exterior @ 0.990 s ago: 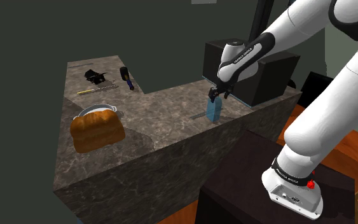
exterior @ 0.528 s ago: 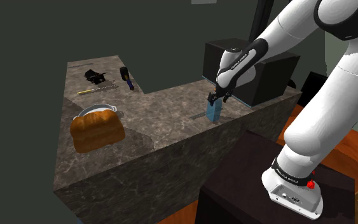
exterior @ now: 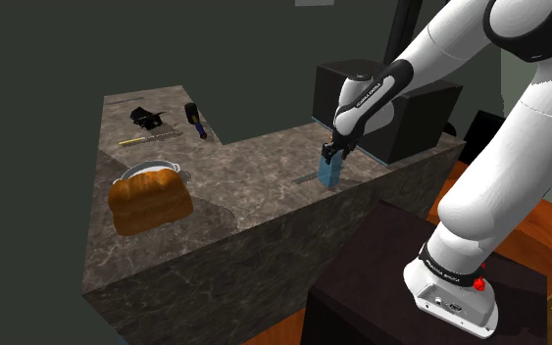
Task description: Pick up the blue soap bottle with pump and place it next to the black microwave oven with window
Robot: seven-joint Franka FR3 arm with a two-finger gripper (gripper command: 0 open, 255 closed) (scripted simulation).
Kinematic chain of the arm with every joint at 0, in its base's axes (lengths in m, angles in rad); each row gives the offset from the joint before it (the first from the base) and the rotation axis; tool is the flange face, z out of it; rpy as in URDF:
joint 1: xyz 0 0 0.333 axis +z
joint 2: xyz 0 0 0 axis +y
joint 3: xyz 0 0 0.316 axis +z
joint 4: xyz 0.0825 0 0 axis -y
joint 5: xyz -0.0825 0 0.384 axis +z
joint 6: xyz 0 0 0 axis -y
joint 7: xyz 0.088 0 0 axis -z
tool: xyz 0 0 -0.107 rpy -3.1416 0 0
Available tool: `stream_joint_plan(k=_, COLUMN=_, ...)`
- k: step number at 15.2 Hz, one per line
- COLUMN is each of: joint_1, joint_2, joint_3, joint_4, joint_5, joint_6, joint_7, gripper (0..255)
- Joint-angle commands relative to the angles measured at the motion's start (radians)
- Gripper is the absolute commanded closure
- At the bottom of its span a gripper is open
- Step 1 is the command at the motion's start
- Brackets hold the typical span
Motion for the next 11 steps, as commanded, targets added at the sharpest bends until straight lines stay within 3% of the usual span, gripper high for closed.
stream_joint_plan(k=1, joint_1=0.000, joint_2=0.001, joint_3=0.000, joint_4=0.000, joint_5=0.000, joint_6=0.000, joint_7=0.000, gripper=255)
stream_joint_plan(k=7, joint_1=0.000, joint_2=0.001, joint_3=0.000, joint_4=0.000, joint_5=0.000, joint_6=0.000, joint_7=0.000, gripper=255)
stream_joint_plan(k=11, joint_1=0.001, joint_2=-0.050, joint_3=0.001, joint_4=0.010, joint_5=0.004, joint_6=-0.062, joint_7=-0.005, gripper=255)
